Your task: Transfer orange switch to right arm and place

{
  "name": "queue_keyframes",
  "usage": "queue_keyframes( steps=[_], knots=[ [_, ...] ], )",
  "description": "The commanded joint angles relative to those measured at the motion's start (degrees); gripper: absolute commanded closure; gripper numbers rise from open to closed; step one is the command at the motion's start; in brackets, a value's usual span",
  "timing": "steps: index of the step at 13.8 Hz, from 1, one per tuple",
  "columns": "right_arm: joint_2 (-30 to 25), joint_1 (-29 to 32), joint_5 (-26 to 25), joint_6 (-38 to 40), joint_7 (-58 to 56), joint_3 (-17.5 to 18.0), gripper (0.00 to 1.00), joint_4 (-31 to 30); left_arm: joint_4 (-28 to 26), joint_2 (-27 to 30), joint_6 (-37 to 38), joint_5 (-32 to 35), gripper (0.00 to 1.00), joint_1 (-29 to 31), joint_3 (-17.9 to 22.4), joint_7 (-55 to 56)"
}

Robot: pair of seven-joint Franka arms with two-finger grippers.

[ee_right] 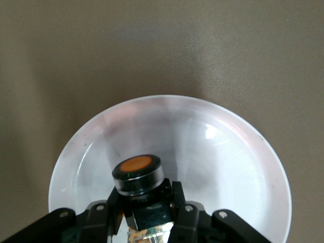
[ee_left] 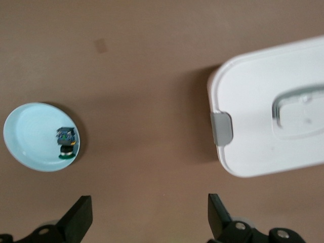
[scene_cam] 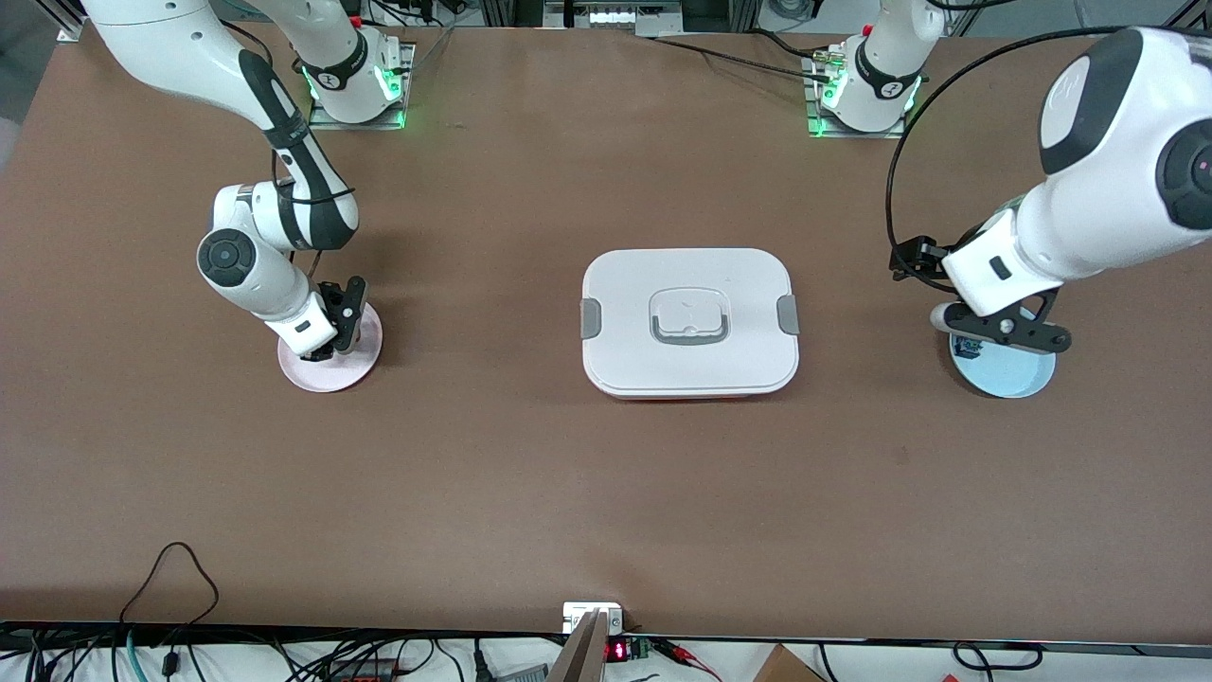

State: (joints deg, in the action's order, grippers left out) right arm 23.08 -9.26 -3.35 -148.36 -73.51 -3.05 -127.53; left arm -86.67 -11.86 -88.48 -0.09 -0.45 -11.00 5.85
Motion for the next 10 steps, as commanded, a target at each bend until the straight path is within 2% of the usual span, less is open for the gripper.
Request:
queue_keyframes(
  steps=[1,2,5,7,8,9,10],
  knots=[
    [-0.7,0.1,-0.9,-0.9,-0.8,-0.2,1.0,-1.1,-8.8,7.4,-7.6,-1.1,0.0,-2.9,5.8,5.4],
    [-0.8,0.3,-0.9,-0.8,-1.2,-0.2,1.0,-1.1,-12.3,10.4,-10.3,-0.9,0.0,-2.8,6.1,5.3],
    [-1.1,0.4,-1.0,-0.5,-1.5,-0.3,1.0,-1.2,-13.0,14.1,-10.6,-0.8,0.0,-2.6,6.3,5.5],
    [-1.1,0.4,-1.0,-0.4,-1.5,-0.3,0.98,-1.2,-14.1,16.0,-10.6,-0.7,0.0,-2.8,9.4,3.1],
    [-1.1,0.4,-0.9,-0.4,-0.3,-0.2,0.62,-1.2,-14.3,16.2,-10.7,-0.8,0.0,-2.8,9.4,1.6],
    [-1.1,0.5,-0.8,-0.4,0.2,-0.2,0.01,-1.2,-14.1,15.7,-11.1,-0.7,0.0,-2.7,9.5,1.4],
    [-1.7,0.7,-0.8,-0.1,0.2,-0.2,0.0,-1.1,-13.2,14.6,-11.1,-0.4,0.0,-2.0,9.5,0.8]
  ],
)
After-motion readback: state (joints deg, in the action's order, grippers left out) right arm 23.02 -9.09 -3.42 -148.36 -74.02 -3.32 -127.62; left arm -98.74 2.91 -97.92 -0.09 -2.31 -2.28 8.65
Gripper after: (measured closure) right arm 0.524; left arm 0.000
